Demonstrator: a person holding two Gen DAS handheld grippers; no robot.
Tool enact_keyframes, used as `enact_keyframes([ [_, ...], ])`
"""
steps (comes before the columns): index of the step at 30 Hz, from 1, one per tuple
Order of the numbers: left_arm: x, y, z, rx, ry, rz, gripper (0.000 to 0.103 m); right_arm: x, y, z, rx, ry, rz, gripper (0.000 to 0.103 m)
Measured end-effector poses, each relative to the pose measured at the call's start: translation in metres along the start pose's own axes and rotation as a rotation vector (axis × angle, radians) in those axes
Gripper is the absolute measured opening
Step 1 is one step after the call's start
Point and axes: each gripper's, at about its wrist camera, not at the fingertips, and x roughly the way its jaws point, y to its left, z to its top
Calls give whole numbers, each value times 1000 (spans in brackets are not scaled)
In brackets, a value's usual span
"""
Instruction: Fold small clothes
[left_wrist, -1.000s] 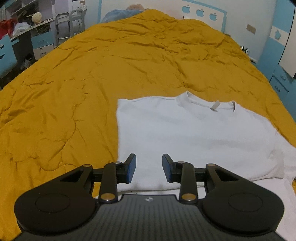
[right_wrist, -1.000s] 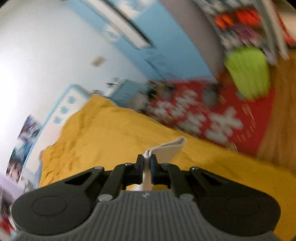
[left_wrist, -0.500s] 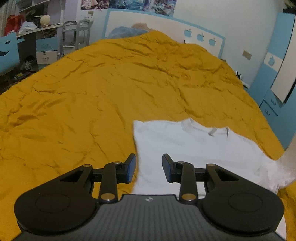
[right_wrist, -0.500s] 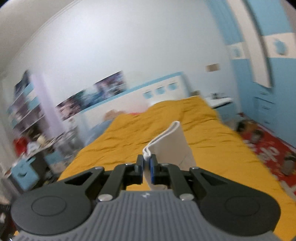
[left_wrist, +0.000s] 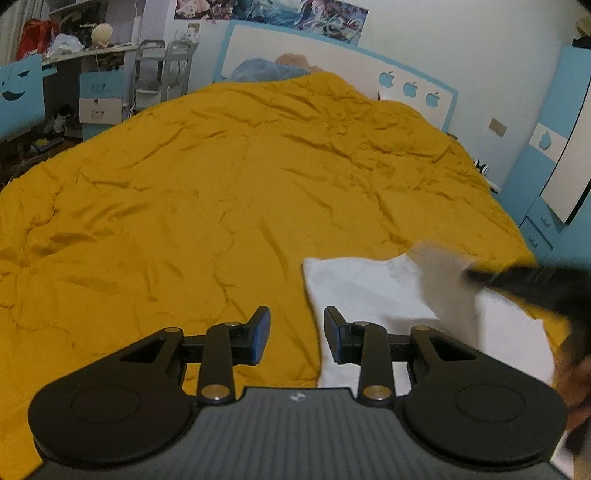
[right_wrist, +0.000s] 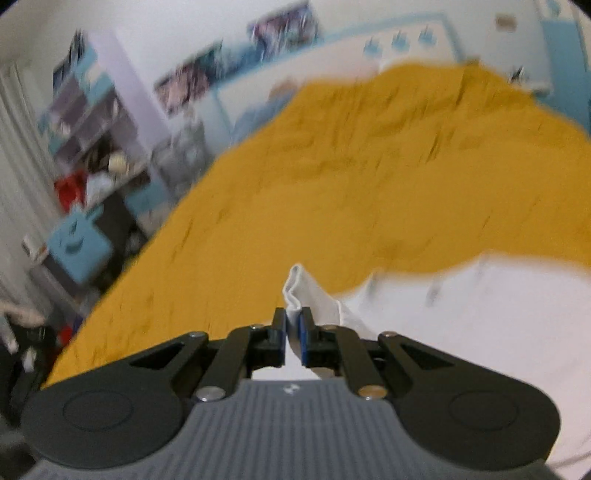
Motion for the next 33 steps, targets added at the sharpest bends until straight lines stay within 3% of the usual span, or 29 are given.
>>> enact_keyframes([
  [6, 19, 17, -9, -25, 40, -12, 39, 73, 10, -63, -1, 176, 32, 5],
  [9, 28, 19, -15, -38, 54, -55, 39, 92, 0, -73, 52, 253, 121, 9],
  [10, 31, 19, -15, -41, 58, -75, 39, 92, -5, -72, 73, 261, 154, 17],
  [11, 35, 18, -16, -46, 62, -94, 39, 85, -13, -66, 83, 260, 181, 34],
  [12, 38, 17, -16, -54, 65, -116, 39, 80, -18, -62, 88, 249, 203, 40],
  [14, 47, 12, -16, -69, 71, -160, 40, 64, -29, -53, 81, 224, 225, 41],
  [19, 80, -8, -18, -98, 120, -270, 46, 24, -83, -31, 55, 173, 142, 42],
  [22, 108, -19, -23, -130, 175, -299, 46, -6, -124, -30, 32, 139, 63, 41],
  [32, 168, -31, -33, -187, 232, -234, 45, -108, -248, -60, 29, 63, -91, 41],
  [33, 168, -34, -34, -175, 228, -236, 35, -118, -257, -66, 25, 55, -119, 41],
])
